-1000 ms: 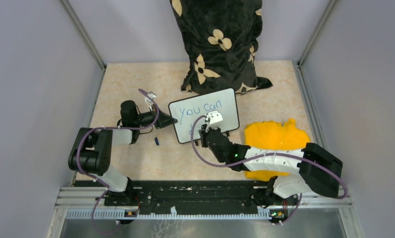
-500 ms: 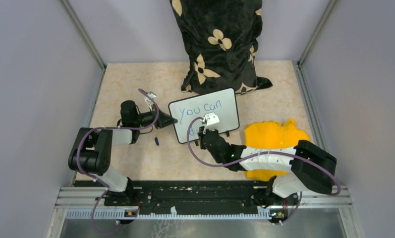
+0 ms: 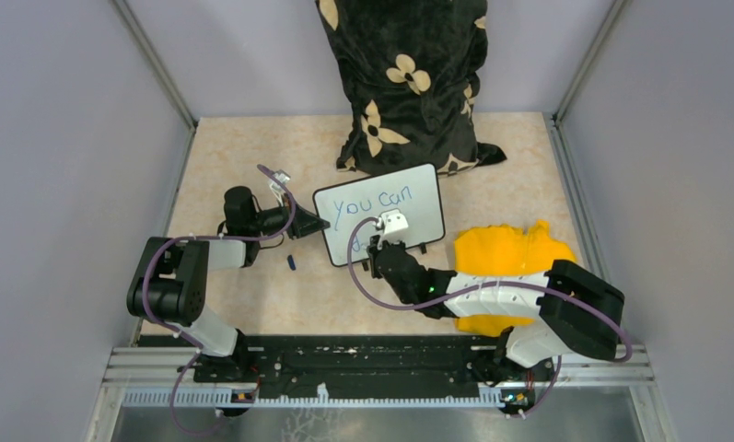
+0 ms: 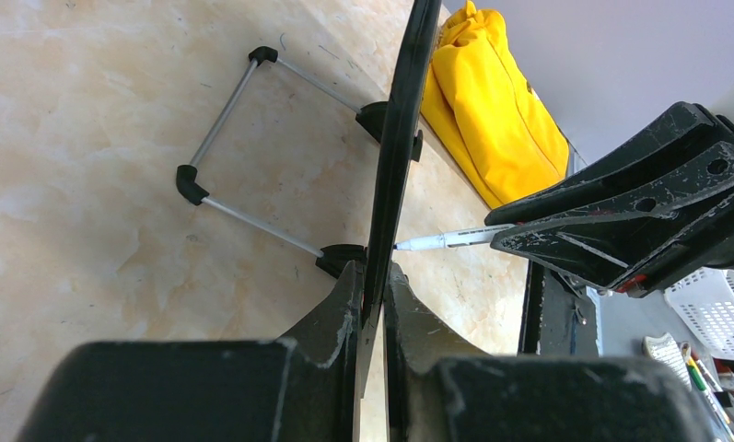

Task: Write a sentence on the whiteboard

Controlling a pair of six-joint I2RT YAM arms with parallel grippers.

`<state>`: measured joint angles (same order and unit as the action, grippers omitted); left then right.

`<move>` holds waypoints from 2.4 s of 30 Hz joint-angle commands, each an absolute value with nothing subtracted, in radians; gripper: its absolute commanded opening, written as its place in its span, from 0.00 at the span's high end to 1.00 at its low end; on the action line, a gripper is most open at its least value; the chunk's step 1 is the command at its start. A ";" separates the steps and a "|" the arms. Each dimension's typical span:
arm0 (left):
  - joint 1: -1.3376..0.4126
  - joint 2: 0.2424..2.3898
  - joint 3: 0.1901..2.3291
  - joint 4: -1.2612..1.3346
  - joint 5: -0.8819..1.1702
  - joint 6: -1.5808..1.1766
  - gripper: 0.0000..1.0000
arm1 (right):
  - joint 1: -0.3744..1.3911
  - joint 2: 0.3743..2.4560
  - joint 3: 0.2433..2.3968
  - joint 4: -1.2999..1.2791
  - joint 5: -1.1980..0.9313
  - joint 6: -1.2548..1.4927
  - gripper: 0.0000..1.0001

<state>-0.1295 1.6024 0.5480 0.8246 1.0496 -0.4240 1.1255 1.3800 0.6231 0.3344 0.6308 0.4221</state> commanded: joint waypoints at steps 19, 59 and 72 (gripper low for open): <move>-0.143 1.630 0.557 0.738 1.019 -0.391 0.87 | 1.099 1.318 0.616 0.330 0.714 0.413 1.00; -0.145 1.631 0.560 0.733 1.017 -0.390 0.87 | 1.096 1.377 0.659 0.376 0.599 0.409 1.00; -0.145 1.629 0.560 0.731 1.017 -0.387 0.87 | 1.095 1.191 0.623 0.316 0.605 0.423 1.00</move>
